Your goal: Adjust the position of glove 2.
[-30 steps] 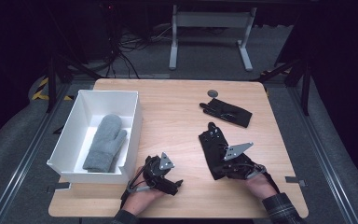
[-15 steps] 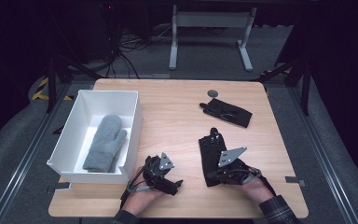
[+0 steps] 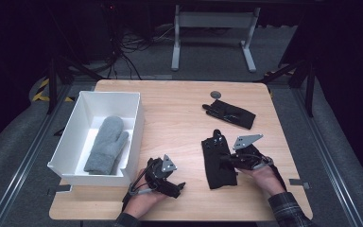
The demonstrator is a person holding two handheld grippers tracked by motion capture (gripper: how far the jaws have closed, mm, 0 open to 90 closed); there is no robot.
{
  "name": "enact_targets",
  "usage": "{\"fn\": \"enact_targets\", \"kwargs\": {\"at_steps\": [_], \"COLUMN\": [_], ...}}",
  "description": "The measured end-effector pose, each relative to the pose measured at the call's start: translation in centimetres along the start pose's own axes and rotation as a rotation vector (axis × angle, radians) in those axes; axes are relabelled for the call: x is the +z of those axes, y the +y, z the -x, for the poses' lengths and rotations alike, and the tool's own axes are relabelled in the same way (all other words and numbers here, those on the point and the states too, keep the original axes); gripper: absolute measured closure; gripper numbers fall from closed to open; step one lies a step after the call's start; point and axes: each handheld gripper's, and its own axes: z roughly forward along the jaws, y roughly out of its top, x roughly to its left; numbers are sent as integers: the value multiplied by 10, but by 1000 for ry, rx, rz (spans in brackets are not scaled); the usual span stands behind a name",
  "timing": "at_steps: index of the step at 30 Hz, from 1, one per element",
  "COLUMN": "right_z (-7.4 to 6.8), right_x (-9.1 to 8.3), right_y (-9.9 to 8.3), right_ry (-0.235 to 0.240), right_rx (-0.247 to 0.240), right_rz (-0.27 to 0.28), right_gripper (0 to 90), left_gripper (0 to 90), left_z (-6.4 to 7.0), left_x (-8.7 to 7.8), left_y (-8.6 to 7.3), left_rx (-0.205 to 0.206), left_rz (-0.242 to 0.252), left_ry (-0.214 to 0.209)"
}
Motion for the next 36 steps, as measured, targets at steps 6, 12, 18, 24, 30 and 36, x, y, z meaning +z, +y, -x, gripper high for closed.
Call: {"fn": "enact_targets", "kwargs": {"at_steps": [6,12,18,24,30,36], "right_z": [5,9,3,-5,-16,-23], "right_x": [1,4,5,9,16,23], "right_y": [-2,-7,-6,-4,2,9], "right_ry": [-19,-30,-19,14,45,72], "right_rx": [4,16,5,-8,-36,-54], "right_rz": [-11,-40,-46,-38,-41,-37], "right_gripper": [900,900,900,900,900,900], "left_gripper": [1,1,1,1,1,1], "left_z": [0,0,0,0,0,0], "left_x": [0,0,0,0,0,0], "left_y": [0,0,0,0,0,0], "left_rx": [-1,-1,0,2,3,4], "left_rz": [0,0,0,-1,-1,-1], "left_ry": [0,-1,-1,-1,-1,-1]}}
